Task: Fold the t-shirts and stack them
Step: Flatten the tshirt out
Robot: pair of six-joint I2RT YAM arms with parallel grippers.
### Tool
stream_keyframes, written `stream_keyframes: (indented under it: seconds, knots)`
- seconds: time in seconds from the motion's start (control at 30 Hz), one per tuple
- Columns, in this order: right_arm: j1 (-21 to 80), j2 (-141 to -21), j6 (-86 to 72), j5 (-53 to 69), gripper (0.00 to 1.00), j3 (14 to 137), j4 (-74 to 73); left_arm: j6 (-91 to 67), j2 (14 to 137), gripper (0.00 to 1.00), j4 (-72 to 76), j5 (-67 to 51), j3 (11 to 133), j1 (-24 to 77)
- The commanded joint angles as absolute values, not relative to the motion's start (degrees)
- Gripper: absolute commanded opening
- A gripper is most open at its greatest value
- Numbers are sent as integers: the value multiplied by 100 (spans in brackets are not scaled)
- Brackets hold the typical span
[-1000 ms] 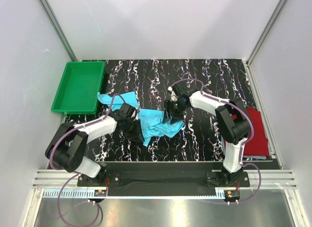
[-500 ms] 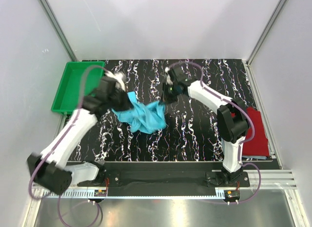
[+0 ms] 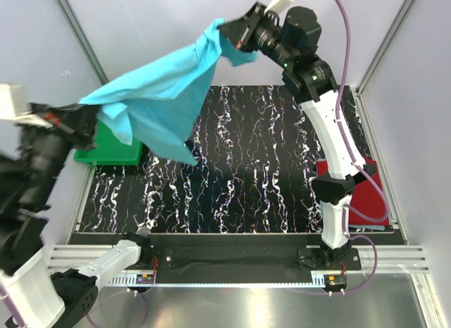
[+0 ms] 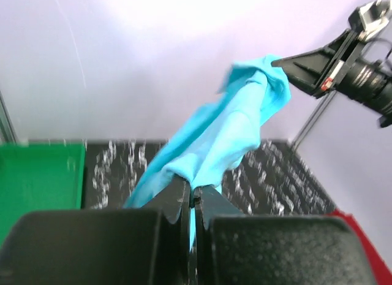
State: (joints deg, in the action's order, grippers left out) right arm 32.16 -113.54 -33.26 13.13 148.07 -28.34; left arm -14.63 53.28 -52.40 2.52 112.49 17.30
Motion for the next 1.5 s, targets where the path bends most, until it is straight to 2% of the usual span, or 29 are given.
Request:
stream_keyframes:
  seconds: [0.0,0.03,0.13,0.3,0.43,0.57,0.67,0.77,0.83,0.87,0.93,0.97,1.0,1.03,1.07,1.17,1.27,1.33,1.47]
  knots:
    - [3252,-12013,-3541,1239,0,15728,-2540,-1091,5440,0,-5396,650,12214,1898]
    - [3252,-12154,-3620,1239,0,15933,-2479,-1055,5527,0,-5492,720,12730,1942]
    - [3252,-12480,-3989,1353,0,16260,-1988,-967,5581,0,-5520,957,13279,2127]
    - [3278,-12524,-4797,1258,0,15618,-574,-906,5564,0,-5502,905,13255,2320]
    - [3313,-13365,-5422,1125,0,16486,-466,-897,5511,0,-5388,993,13043,2347]
    - [3349,-13151,-5389,1063,0,16542,-431,-1037,5634,0,-5318,704,13139,2355]
    - [3296,-12431,-4985,985,0,15647,-448,-1335,5748,0,-4984,-111,12991,2373]
    - [3042,-11796,-4966,1369,0,14419,-518,-1783,5976,0,-4633,-1637,12789,2373]
    - [2699,-11254,-5071,1607,0,13767,-606,-2274,5994,0,-4056,-2299,12088,2364]
    - [2576,-11041,-5089,1826,0,12920,-615,-2685,5968,0,-3782,-2903,11345,2364]
    - [2147,-10323,-5063,1994,0,11914,-624,-3074,5828,0,-2967,-3312,10464,2382]
    - [1971,-10083,-5045,2169,0,10856,-624,-3241,5758,0,-2736,-3392,9980,2417]
    - [1803,-9837,-4984,2249,0,10324,-624,-3582,5687,0,-2464,-3445,8940,2443]
    - [1454,-9435,-4905,2311,0,9814,-668,-3769,5573,0,-1826,-3498,8390,2469]
    - [1268,-9283,-4913,2494,0,8921,-790,-4075,5555,0,-1558,-3428,7393,2687]
    - [748,-8965,-4773,2845,0,7416,-861,-4219,5790,0,-687,-2947,5939,3511]
    - [440,-9061,-4378,2822,0,6628,-1316,-4261,6692,0,-196,-2340,5303,4434]
    - [256,-9210,-4368,2769,0,6251,-1476,-4490,7213,0,250,-2338,5037,4780]
    - [-148,-9588,-4070,2594,0,6301,-2027,-4545,8760,0,247,-2583,5385,5421]
